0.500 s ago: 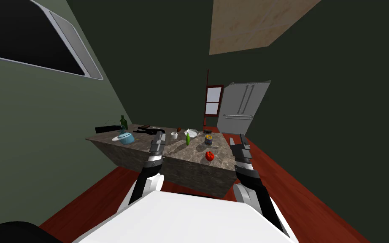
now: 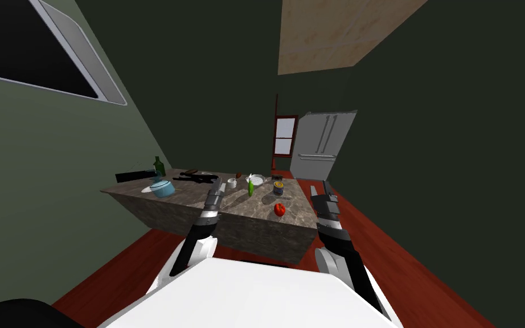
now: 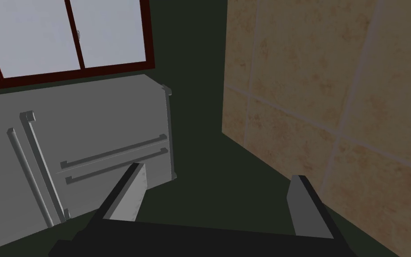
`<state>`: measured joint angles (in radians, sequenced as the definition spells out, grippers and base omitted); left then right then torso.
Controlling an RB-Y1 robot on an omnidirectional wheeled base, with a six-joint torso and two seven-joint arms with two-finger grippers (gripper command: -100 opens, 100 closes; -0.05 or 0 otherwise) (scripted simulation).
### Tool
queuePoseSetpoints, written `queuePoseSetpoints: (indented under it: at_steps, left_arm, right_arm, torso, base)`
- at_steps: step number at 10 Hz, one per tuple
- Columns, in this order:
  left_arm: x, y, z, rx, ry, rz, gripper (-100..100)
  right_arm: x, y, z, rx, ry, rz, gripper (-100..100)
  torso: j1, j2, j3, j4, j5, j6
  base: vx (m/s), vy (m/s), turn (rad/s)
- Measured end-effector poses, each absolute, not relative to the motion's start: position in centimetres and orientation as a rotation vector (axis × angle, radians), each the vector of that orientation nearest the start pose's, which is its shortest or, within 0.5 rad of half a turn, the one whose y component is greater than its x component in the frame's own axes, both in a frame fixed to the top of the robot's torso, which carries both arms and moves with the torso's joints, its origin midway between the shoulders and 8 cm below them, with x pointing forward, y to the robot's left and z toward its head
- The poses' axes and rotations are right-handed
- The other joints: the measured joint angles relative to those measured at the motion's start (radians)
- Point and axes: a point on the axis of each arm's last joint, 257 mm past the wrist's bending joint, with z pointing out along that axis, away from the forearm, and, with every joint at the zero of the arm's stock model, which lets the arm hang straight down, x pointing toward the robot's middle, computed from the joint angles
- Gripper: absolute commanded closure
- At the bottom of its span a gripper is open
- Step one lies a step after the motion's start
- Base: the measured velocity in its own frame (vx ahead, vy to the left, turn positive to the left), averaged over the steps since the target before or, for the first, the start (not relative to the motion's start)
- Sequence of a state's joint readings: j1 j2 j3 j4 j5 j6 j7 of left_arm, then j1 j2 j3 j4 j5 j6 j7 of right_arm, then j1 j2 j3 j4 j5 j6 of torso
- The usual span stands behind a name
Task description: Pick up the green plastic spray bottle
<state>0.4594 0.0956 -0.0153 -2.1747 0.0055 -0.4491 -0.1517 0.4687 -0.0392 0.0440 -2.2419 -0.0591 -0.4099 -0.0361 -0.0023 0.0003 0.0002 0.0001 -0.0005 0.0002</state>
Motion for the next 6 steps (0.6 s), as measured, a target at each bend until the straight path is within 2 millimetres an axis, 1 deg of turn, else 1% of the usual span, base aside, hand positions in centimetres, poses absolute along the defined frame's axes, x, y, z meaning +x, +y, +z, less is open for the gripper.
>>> queuePoseSetpoints:
  at_steps: [4, 6]
  left_arm:
    - [39.5, 27.8, -5.8, -0.602, 0.966, -1.067, -100]
    - [40.0, 28.5, -7.9, -0.596, 1.047, -1.007, -100]
  right_arm:
    - [37.0, -26.7, -0.1, 0.77, 0.673, 1.404, 0]
    - [37.0, -26.7, -0.1, 0.77, 0.673, 1.404, 0]
  torso:
    - [-0.001, 0.0, 0.0, 0.0, 0.0, 0.0]
    - [-0.001, 0.0, 0.0, 0.0, 0.0, 0.0]
  base:
    - [-0.007, -0.05, -0.135]
    - [-0.005, -0.055, -0.146]
